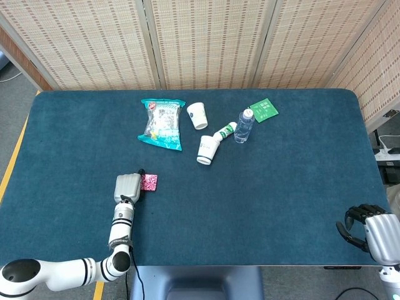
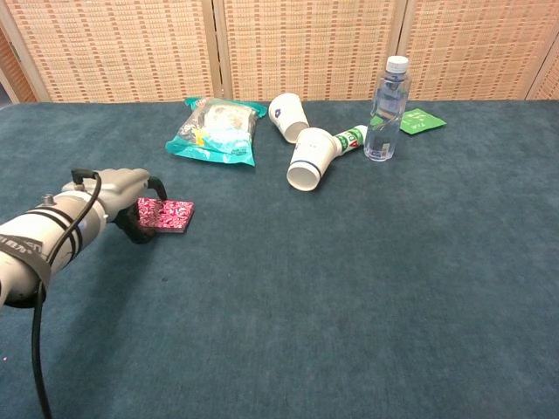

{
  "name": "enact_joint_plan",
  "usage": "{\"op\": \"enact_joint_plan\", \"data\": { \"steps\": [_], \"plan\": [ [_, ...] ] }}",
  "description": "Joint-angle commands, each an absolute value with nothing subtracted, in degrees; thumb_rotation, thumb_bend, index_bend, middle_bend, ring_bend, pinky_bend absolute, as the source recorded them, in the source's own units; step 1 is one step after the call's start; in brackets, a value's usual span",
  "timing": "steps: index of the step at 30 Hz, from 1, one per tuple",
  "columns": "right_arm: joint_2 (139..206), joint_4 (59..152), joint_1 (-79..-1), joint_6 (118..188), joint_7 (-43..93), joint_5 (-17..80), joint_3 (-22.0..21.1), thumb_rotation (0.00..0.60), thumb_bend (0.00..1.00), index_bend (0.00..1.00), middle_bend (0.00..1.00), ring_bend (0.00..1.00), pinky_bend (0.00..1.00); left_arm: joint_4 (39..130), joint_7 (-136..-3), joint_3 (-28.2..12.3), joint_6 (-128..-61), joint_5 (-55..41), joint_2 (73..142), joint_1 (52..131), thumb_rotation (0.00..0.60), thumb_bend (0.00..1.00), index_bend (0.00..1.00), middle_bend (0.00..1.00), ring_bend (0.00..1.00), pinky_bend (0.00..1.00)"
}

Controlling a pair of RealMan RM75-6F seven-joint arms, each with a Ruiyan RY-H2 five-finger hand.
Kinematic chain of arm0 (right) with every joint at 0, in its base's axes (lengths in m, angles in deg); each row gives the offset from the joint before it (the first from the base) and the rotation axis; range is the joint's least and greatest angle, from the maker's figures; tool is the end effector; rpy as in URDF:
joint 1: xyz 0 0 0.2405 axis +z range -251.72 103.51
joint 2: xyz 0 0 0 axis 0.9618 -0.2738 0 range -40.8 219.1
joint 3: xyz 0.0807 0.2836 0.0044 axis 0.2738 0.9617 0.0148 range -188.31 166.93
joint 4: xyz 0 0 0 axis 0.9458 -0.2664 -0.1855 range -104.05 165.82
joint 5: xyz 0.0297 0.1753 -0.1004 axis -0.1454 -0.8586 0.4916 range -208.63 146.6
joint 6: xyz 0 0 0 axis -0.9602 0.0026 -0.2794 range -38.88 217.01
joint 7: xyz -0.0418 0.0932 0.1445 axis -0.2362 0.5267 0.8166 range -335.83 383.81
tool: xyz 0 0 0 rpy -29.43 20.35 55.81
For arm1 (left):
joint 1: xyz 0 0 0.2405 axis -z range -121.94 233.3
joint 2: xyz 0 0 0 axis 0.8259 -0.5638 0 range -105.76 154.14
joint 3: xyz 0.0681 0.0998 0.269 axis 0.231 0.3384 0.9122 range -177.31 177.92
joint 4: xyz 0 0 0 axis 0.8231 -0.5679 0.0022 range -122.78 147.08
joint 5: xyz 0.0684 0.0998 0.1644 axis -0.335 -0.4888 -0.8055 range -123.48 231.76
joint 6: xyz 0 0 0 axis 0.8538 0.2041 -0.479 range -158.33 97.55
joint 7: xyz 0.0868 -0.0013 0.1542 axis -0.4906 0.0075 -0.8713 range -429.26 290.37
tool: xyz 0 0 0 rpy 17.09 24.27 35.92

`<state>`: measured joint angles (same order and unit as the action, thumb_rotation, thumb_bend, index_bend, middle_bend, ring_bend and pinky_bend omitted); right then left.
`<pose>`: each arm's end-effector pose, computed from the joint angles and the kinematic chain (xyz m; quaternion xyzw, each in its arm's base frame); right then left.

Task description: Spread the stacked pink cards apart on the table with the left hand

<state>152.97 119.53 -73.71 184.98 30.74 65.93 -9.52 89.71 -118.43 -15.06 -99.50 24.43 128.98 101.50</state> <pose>-0.3289 -0.1808 0.1991 0.5973 -0.3409 0.4620 0.5600 -0.1960 0.4026 -0.0787 -0.6542 -0.4522 -0.2190 0.5653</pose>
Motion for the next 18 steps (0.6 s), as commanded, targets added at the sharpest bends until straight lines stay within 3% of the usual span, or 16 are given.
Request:
{"op": "enact_joint_plan", "data": {
  "steps": [1, 18],
  "plan": [
    [153.0, 119.5, -73.7, 185.0, 30.7, 65.9, -9.5, 0.600, 0.24, 0.75, 0.68, 0.56, 0.58, 89.6, -118.4, -15.2, -99.5, 24.4, 129.1, 101.4, 0.600, 0.39, 0.23, 1.00, 1.00, 1.00],
    [152.9, 119.6, -73.7, 185.0, 30.8, 65.9, -9.5, 0.600, 0.24, 0.75, 0.68, 0.56, 0.58, 90.0, -118.2, -15.6, -99.7, 23.5, 129.4, 100.9, 0.600, 0.39, 0.24, 1.00, 1.00, 1.00]
  ]
}}
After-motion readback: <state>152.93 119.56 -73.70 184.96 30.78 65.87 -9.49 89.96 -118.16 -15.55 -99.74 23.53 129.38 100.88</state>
